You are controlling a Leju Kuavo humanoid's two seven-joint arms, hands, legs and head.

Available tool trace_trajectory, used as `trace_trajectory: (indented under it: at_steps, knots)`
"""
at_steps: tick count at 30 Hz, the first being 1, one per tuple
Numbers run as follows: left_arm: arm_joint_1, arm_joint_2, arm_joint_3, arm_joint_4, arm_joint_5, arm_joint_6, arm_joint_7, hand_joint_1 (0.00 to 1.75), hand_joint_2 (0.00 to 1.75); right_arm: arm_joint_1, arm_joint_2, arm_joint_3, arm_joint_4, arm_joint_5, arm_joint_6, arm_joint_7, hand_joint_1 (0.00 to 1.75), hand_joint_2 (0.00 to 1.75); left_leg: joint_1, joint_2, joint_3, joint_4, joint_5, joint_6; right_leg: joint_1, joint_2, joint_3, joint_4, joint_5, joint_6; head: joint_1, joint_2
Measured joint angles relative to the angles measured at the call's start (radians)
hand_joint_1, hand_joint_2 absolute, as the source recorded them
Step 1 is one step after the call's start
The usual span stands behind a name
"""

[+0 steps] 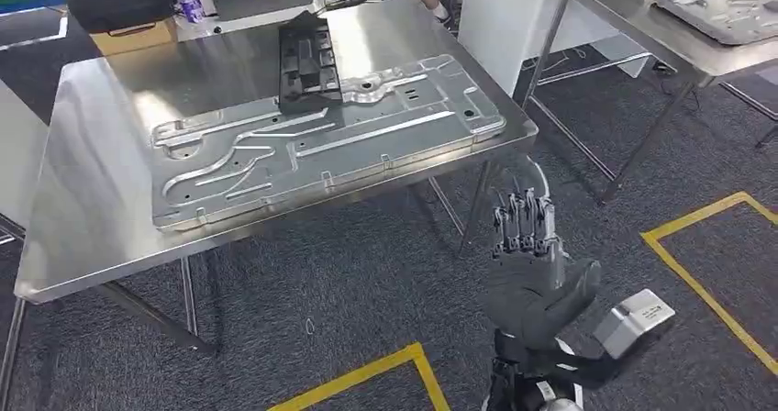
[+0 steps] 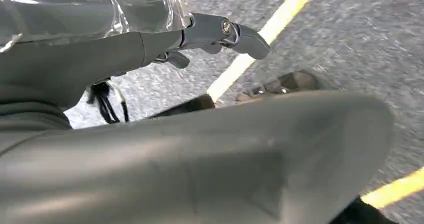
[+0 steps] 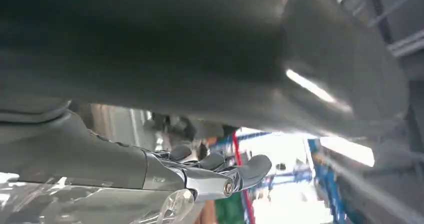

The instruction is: Take the parts from the cabinet and place them on the table.

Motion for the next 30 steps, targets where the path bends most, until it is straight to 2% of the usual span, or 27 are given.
trace_trajectory:
  at_steps: [1, 2, 4, 5, 6, 7, 8, 9, 10, 11, 13, 14, 15, 16, 17, 18, 19, 20, 21, 22, 23, 24, 25, 26, 29, 30]
  knots:
    - [0.001, 0.001, 0.000, 0.000, 0.000, 0.000, 0.001, 0.00, 0.00, 0.009, -0.003, -0.012, -0.004, -0.005, -0.007, -0.005, 0.00, 0.00, -0.002, 0.007, -0.004, 0.000, 0.004, 0.006, 0.003, -0.036, -0.021, 0.045, -0.041, 0.004, 0.004, 0.000]
    - [0.002, 0.002, 0.000, 0.000, -0.002, 0.000, 0.004, 0.00, 0.00, 0.016, -0.006, -0.020, -0.005, -0.005, -0.008, -0.008, 0.00, 0.00, -0.003, 0.018, -0.008, 0.000, 0.006, 0.010, 0.002, -0.049, -0.053, 0.122, -0.089, 0.008, 0.006, 0.000]
    - [0.007, 0.004, 0.000, 0.000, -0.003, -0.002, 0.010, 0.00, 0.00, 0.033, -0.010, -0.036, -0.005, -0.006, -0.010, -0.011, 0.00, 0.00, -0.006, 0.043, -0.016, 0.001, 0.009, 0.013, 0.001, -0.056, -0.124, 0.295, -0.167, 0.018, 0.006, 0.000]
    - [0.009, 0.004, 0.000, 0.000, -0.003, -0.001, 0.010, 0.00, 0.00, 0.043, -0.011, -0.041, -0.005, -0.006, -0.012, -0.011, 0.00, 0.00, -0.007, 0.056, -0.018, 0.001, 0.011, 0.011, 0.000, -0.057, -0.133, 0.330, -0.172, 0.020, 0.006, 0.000]
    - [0.009, 0.005, 0.000, 0.000, -0.003, -0.002, 0.010, 0.00, 0.00, 0.052, -0.013, -0.049, -0.005, -0.006, -0.018, -0.013, 0.00, 0.00, -0.007, 0.066, -0.019, 0.001, 0.011, 0.010, 0.000, -0.059, -0.116, 0.310, -0.157, 0.022, 0.006, 0.000]
    - [0.008, 0.005, 0.000, 0.000, -0.002, -0.001, 0.008, 0.00, 0.00, 0.059, -0.014, -0.057, -0.005, -0.006, -0.022, -0.014, 0.00, 0.00, -0.006, 0.077, -0.019, 0.002, 0.012, 0.008, -0.002, -0.064, -0.073, 0.244, -0.124, 0.023, 0.006, 0.000]
    - [0.007, 0.005, 0.000, 0.000, -0.002, 0.000, 0.006, 0.00, 0.00, 0.064, -0.016, -0.065, -0.007, -0.006, -0.027, -0.017, 0.00, 0.00, -0.006, 0.085, -0.018, 0.002, 0.012, 0.007, -0.004, -0.075, -0.017, 0.153, -0.087, 0.023, 0.006, 0.000]
    - [0.006, 0.005, 0.000, 0.000, 0.000, 0.000, 0.003, 0.00, 0.00, 0.067, -0.017, -0.073, -0.011, -0.006, -0.029, -0.017, 0.00, 0.00, -0.006, 0.094, -0.018, 0.007, 0.010, 0.003, -0.006, -0.103, 0.043, 0.055, -0.055, 0.025, 0.006, 0.000]
    - [0.005, 0.006, 0.000, 0.000, 0.001, 0.002, 0.000, 0.00, 0.00, 0.068, -0.019, -0.081, -0.014, -0.006, -0.032, -0.018, 0.00, 0.00, -0.018, 0.101, -0.022, 0.016, 0.005, -0.007, 0.002, -0.138, 0.068, -0.001, -0.068, 0.024, 0.007, 0.000]
    - [0.004, 0.007, 0.000, 0.000, 0.004, 0.002, -0.002, 0.00, 0.00, 0.073, -0.019, -0.085, -0.017, -0.005, -0.035, -0.019, 0.00, 0.00, -0.016, 0.106, -0.024, 0.019, 0.003, -0.012, 0.000, -0.116, 0.063, 0.001, -0.058, 0.003, 0.005, 0.000]
    - [0.005, 0.008, 0.000, 0.000, 0.010, 0.003, -0.008, 0.00, 0.00, 0.086, -0.022, -0.100, -0.019, -0.008, -0.050, -0.020, 0.00, 0.00, -0.018, 0.117, -0.023, 0.017, 0.007, -0.018, 0.005, -0.104, 0.056, 0.003, -0.057, -0.007, 0.003, 0.000]
    - [0.005, 0.009, 0.000, 0.000, 0.013, 0.005, -0.010, 0.00, 0.00, 0.095, -0.022, -0.109, -0.019, -0.011, -0.059, -0.021, 0.00, 0.00, -0.014, 0.125, -0.024, 0.019, 0.007, -0.023, 0.005, -0.095, 0.054, 0.002, -0.053, -0.015, 0.003, 0.000]
    - [0.004, 0.009, 0.000, 0.000, 0.014, 0.006, -0.011, 0.00, 0.00, 0.104, -0.024, -0.120, -0.020, -0.018, -0.064, -0.024, 0.00, 0.00, -0.009, 0.105, -0.027, 0.030, -0.006, -0.031, 0.001, -0.091, 0.052, 0.000, -0.047, -0.024, 0.003, 0.000]
    - [0.004, 0.009, 0.000, 0.000, 0.016, 0.007, -0.013, 0.00, 0.00, 0.115, -0.027, -0.133, -0.021, -0.028, -0.068, -0.029, 0.00, 0.00, -0.007, 0.075, -0.044, 0.068, -0.041, -0.037, 0.001, -0.084, 0.049, 0.000, -0.045, -0.028, 0.002, 0.000]
    - [0.005, 0.009, 0.000, 0.000, 0.018, 0.008, -0.014, 0.00, 0.00, 0.126, -0.029, -0.147, -0.021, -0.040, -0.071, -0.033, 0.00, 0.00, -0.006, 0.060, -0.074, 0.139, -0.087, -0.041, 0.002, -0.080, 0.044, 0.000, -0.041, -0.033, 0.002, 0.000]
    - [0.007, 0.010, 0.000, 0.000, 0.025, 0.008, -0.016, 0.00, 0.00, 0.140, -0.031, -0.164, -0.021, -0.054, -0.075, -0.039, 0.00, 0.00, -0.006, 0.052, -0.113, 0.231, -0.133, -0.042, 0.001, -0.069, 0.039, 0.001, -0.039, -0.037, 0.002, 0.000]
    - [0.009, 0.010, 0.000, 0.000, 0.030, 0.009, -0.016, 0.00, 0.00, 0.155, -0.036, -0.183, -0.020, -0.069, -0.080, -0.043, 0.00, 0.00, -0.006, 0.049, -0.149, 0.314, -0.164, -0.041, 0.003, -0.060, 0.035, 0.001, -0.036, -0.042, 0.002, 0.000]
    - [0.011, 0.010, 0.000, 0.000, 0.033, 0.009, -0.016, 0.00, 0.00, 0.174, -0.042, -0.206, -0.019, -0.087, -0.085, -0.046, 0.00, 0.00, -0.006, 0.046, -0.168, 0.359, -0.171, -0.041, 0.003, -0.049, 0.030, 0.001, -0.033, -0.044, 0.001, 0.000]
    - [0.011, 0.010, 0.000, 0.000, 0.034, 0.009, -0.016, 0.00, 0.00, 0.189, -0.047, -0.228, -0.018, -0.100, -0.087, -0.047, 0.00, 0.00, -0.006, 0.044, -0.161, 0.346, -0.155, -0.039, 0.004, -0.040, 0.028, 0.001, -0.031, -0.044, 0.001, 0.000]
    - [0.011, 0.010, 0.000, 0.000, 0.034, 0.010, -0.016, 0.00, 0.00, 0.202, -0.052, -0.252, -0.016, -0.112, -0.087, -0.047, 0.00, 0.00, -0.006, 0.042, -0.131, 0.289, -0.120, -0.034, 0.004, -0.029, 0.028, 0.001, -0.029, -0.043, 0.001, 0.000]
    - [0.011, 0.010, 0.000, 0.000, 0.037, 0.010, -0.016, 0.00, 0.00, 0.211, -0.056, -0.273, -0.016, -0.122, -0.087, -0.050, 0.00, 0.00, -0.009, 0.035, -0.085, 0.199, -0.076, -0.025, 0.006, -0.018, 0.028, 0.001, -0.027, -0.042, 0.001, 0.000]
    - [0.010, 0.010, 0.000, 0.000, 0.038, 0.009, -0.016, 0.00, 0.00, 0.217, -0.059, -0.292, -0.015, -0.130, -0.087, -0.053, 0.00, 0.00, -0.012, 0.013, -0.031, 0.094, -0.031, -0.010, 0.007, -0.009, 0.028, 0.000, -0.025, -0.041, -0.001, 0.000]
    - [0.007, 0.014, 0.000, 0.001, 0.041, 0.010, -0.016, 0.00, 0.00, 0.224, -0.062, -0.311, -0.011, -0.132, -0.087, -0.053, 0.00, 0.00, -0.018, -0.021, 0.000, 0.023, -0.018, 0.010, 0.005, -0.004, 0.026, 0.000, -0.021, -0.039, -0.001, 0.000]
    - [0.006, 0.014, 0.000, 0.001, 0.042, 0.010, -0.016, 0.00, 0.00, 0.231, -0.065, -0.330, -0.003, -0.132, -0.088, -0.051, 0.00, 0.00, -0.017, -0.013, 0.003, 0.007, -0.018, 0.009, 0.009, 0.005, 0.021, 0.002, -0.020, -0.035, 0.000, 0.000]
    - [0.005, 0.013, 0.000, 0.001, 0.045, 0.007, -0.010, 0.00, 0.00, 0.261, -0.068, -0.405, 0.047, -0.161, -0.089, -0.004, 0.00, 0.00, -0.022, -0.006, 0.001, 0.003, -0.008, 0.013, 0.003, 0.017, 0.017, -0.008, -0.006, -0.014, -0.002, 0.000]
    - [0.004, 0.011, 0.000, 0.001, 0.045, 0.007, -0.010, 0.00, 0.00, 0.268, -0.071, -0.439, 0.084, -0.198, -0.087, 0.006, 0.00, 0.00, -0.005, 0.001, 0.007, -0.022, 0.011, 0.012, 0.009, 0.010, 0.015, -0.006, -0.008, -0.009, -0.002, 0.000]
